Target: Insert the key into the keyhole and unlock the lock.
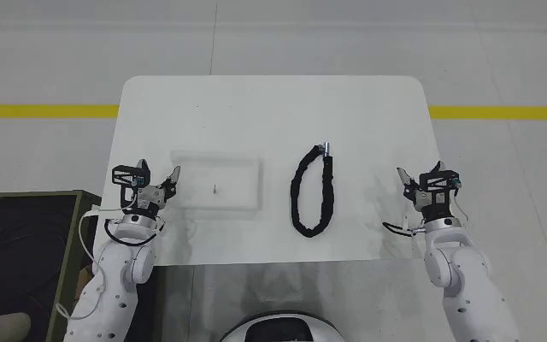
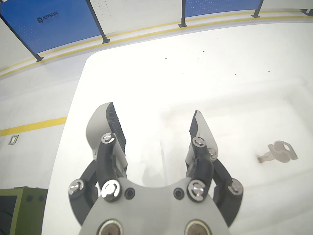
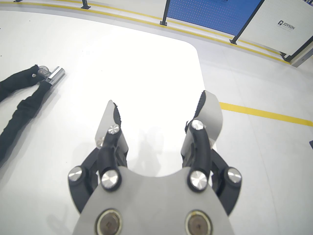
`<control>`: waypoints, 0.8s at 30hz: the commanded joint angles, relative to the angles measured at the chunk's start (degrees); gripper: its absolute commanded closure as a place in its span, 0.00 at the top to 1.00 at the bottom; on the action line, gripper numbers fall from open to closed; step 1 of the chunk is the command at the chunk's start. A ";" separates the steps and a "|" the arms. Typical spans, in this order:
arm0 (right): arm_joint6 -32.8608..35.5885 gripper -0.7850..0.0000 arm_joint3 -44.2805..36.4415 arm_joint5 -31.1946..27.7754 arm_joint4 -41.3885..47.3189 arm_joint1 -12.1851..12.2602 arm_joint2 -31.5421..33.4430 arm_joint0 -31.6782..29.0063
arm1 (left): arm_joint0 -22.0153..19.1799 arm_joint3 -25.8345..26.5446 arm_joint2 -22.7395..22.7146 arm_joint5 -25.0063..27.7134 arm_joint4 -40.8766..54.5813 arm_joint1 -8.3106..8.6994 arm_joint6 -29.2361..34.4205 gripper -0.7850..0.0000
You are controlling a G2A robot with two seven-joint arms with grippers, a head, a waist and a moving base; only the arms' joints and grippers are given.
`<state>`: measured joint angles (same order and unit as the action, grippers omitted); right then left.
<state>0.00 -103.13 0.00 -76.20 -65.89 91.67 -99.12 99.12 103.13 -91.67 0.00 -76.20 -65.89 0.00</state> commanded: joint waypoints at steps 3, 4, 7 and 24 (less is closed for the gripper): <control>0.00 1.00 0.00 0.00 0.00 0.00 0.00 0.00 | -1.08 2.41 -0.21 -0.11 0.39 -0.02 3.72 1.00; 0.00 1.00 0.00 0.00 0.00 0.00 0.00 0.00 | -1.39 4.47 -0.42 -0.11 0.62 -0.02 5.77 1.00; 0.00 1.00 0.00 0.00 0.00 0.00 0.00 0.00 | -1.93 12.04 -1.72 0.72 5.51 -0.02 14.53 1.00; 0.00 1.00 0.00 0.00 0.00 0.00 0.00 0.00 | -21.71 18.20 6.01 -12.17 28.16 0.24 82.55 1.00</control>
<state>0.00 -103.13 0.00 -76.20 -65.89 91.67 -99.12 77.48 121.35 -85.69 -12.18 -47.94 -65.66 82.22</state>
